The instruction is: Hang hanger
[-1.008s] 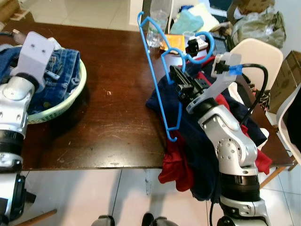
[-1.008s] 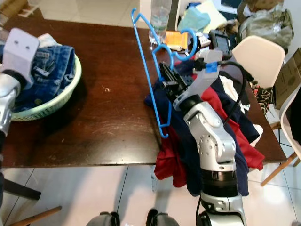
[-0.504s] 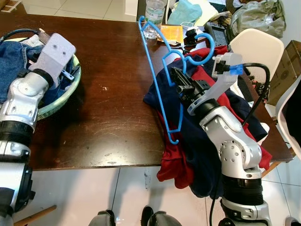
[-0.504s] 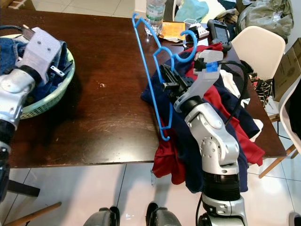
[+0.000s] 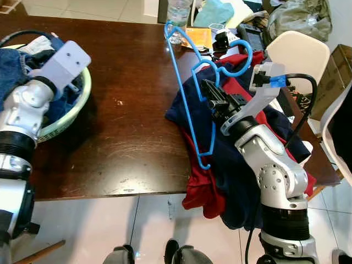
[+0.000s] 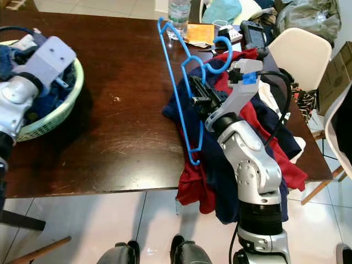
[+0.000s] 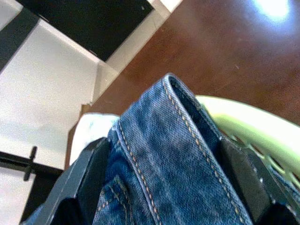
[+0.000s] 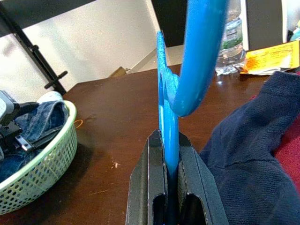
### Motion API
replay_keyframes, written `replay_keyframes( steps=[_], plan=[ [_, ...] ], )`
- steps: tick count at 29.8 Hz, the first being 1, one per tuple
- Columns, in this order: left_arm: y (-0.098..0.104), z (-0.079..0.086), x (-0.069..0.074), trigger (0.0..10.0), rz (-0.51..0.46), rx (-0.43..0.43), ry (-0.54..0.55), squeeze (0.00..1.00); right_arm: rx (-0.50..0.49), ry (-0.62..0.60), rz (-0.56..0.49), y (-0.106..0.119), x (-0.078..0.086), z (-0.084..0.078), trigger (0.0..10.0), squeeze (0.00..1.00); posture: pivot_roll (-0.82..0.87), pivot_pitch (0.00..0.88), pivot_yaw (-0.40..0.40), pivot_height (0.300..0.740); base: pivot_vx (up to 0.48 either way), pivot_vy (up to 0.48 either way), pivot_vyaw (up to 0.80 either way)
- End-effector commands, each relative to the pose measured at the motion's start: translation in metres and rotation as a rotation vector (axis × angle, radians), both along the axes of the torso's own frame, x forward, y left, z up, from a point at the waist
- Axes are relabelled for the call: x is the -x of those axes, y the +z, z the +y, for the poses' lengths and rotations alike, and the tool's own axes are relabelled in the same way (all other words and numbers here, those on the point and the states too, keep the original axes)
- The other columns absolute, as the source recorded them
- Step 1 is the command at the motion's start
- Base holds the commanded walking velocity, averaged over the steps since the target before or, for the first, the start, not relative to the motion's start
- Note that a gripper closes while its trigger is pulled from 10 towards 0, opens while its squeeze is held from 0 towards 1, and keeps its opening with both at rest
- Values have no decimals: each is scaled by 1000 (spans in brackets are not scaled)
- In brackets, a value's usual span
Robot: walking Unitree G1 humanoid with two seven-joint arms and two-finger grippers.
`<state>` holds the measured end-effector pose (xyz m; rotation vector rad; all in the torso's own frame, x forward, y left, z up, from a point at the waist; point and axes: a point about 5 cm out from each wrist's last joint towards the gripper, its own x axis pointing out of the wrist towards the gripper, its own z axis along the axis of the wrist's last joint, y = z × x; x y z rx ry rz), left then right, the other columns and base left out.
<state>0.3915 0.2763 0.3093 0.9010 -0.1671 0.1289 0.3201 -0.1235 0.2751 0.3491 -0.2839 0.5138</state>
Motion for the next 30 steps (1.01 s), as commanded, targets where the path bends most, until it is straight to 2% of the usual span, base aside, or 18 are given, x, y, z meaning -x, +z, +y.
replay_keyframes(
  steps=[1, 6, 7, 18, 27, 28, 30],
  plan=[
    [-5, 19, 4, 10000, 33, 3, 76, 0, -8, -7, 1, -1, 3, -5, 10000, 0, 42, 339, -110, 740, 0, 0, 0],
    [-8, 20, 4, 10000, 30, 14, 80, 0, -8, -9, 1, 0, 3, -5, 10000, 0, 40, 336, -110, 740, 0, 0, 0],
    [-5, 18, 4, 0, 7, 23, 72, 0, -8, -9, -1, 0, 3, -6, 10000, 0, 39, 331, -109, 740, 0, 0, 0],
    [11, 16, 4, 0, -70, 23, 69, 0, -8, -7, -5, 1, 2, -5, 10000, 0, 40, 321, -108, 740, 0, 0, 0],
    [42, 12, 10, 0, -171, 6, 33, 0, -17, 3, -18, 2, -2, -2, 10000, 0, 64, 285, -100, 740, 0, 0, 0],
    [49, 9, 12, 1333, -188, 34, 0, 0, -19, 4, -21, 3, -3, -1, 10000, 0, 71, 274, -95, 740, 0, 0, 0],
    [61, 3, 15, 1333, -212, 104, -72, 0, -23, 5, -25, 3, -4, -1, 10000, 0, 73, 271, -94, 740, 0, 0, 0]
  ],
)
